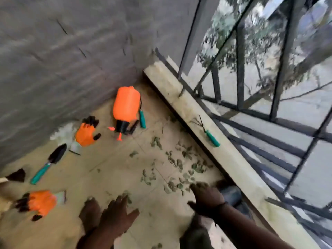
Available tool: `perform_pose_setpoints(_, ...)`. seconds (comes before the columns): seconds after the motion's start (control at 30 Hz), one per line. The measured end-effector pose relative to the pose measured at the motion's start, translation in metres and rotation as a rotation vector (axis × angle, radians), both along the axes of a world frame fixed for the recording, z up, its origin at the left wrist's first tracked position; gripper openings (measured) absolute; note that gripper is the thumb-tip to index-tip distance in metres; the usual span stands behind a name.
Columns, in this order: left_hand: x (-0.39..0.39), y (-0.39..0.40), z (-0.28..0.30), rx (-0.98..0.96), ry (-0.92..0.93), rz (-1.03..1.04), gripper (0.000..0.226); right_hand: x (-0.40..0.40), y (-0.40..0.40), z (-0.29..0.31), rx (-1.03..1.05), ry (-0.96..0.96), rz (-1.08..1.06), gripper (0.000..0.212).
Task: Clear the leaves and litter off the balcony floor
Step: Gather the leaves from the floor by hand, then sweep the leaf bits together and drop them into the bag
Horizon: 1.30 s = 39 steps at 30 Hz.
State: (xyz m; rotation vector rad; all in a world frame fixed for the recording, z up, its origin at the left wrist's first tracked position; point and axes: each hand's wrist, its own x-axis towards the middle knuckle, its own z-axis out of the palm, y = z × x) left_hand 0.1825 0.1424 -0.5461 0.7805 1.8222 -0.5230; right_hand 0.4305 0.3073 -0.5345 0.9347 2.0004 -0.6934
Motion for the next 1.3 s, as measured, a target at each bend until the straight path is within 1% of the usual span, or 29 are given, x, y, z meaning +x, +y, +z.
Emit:
perform_pose_setpoints(0.03, 0.014, 0.005, -0.025, 0.012, -0.032, 0.031, 0.081, -0.004, 0.022, -0.021, 0.016, -0.005, -0.068, 0.061)
perform_pose_setpoints(0.07, 0.025, 0.011, -0.045, 0.040, -0.051, 0.009, 0.080, -0.003, 0.032, -0.043, 0.056, -0.024, -0.056, 0.062)
perform_pose_setpoints(0.1, 0.033, 0.015, -0.061, 0.059, -0.055, 0.005, 0.079, -0.005, 0.043, -0.061, 0.072, -0.013, -0.094, 0.063)
perform_pose_setpoints(0.13, 0.038, 0.018, -0.086, 0.075, -0.052, 0.000, 0.078, -0.001, 0.044, -0.086, 0.057, -0.043, -0.129, 0.062)
perform_pose_setpoints(0.23, 0.034, 0.040, -0.143, 0.104, -0.037, -0.058, 0.080, -0.001, 0.062, -0.141, 0.094, -0.068, -0.176, 0.060)
perform_pose_setpoints(0.33, 0.017, 0.061, -0.179, 0.143, -0.043, -0.138, 0.080, -0.016, 0.075, -0.193, 0.131, -0.068, -0.213, 0.065)
perform_pose_setpoints(0.43, -0.009, 0.080, -0.213, 0.173, -0.044, -0.201, 0.081, -0.044, 0.091, -0.236, 0.166, -0.059, -0.154, 0.067)
perform_pose_setpoints(0.53, -0.035, 0.095, -0.239, 0.197, -0.017, -0.218, 0.080, -0.090, 0.128, -0.268, 0.225, 0.036, -0.174, 0.071)
perform_pose_setpoints(0.67, -0.068, 0.089, -0.264, 0.266, 0.047, -0.144, 0.079, -0.146, 0.174, -0.294, 0.333, 0.127, -0.208, 0.077)
perform_pose_setpoints(0.77, -0.090, 0.066, -0.283, 0.288, 0.134, -0.034, 0.082, -0.174, 0.208, -0.312, 0.327, 0.193, -0.221, 0.073)
perform_pose_setpoints(0.87, -0.111, 0.037, -0.300, 0.270, 0.259, 0.059, 0.089, -0.190, 0.227, -0.335, 0.290, 0.213, -0.213, 0.069)
perform_pose_setpoints(0.97, -0.127, 0.007, -0.314, 0.260, 0.349, 0.135, 0.095, -0.191, 0.219, -0.348, 0.329, 0.241, -0.228, 0.070)
perform_pose_setpoints(1.07, -0.128, -0.014, -0.322, 0.265, 0.409, 0.245, 0.096, -0.186, 0.185, -0.348, 0.341, 0.294, -0.199, 0.073)
perform_pose_setpoints(1.17, -0.119, -0.026, -0.327, 0.276, 0.418, 0.379, 0.096, -0.182, 0.124, -0.351, 0.293, 0.367, -0.047, 0.078)
perform_pose_setpoints(1.3, -0.101, -0.041, -0.334, 0.291, 0.306, 0.406, 0.097, -0.169, 0.023, -0.363, 0.145, 0.449, 0.208, 0.087)
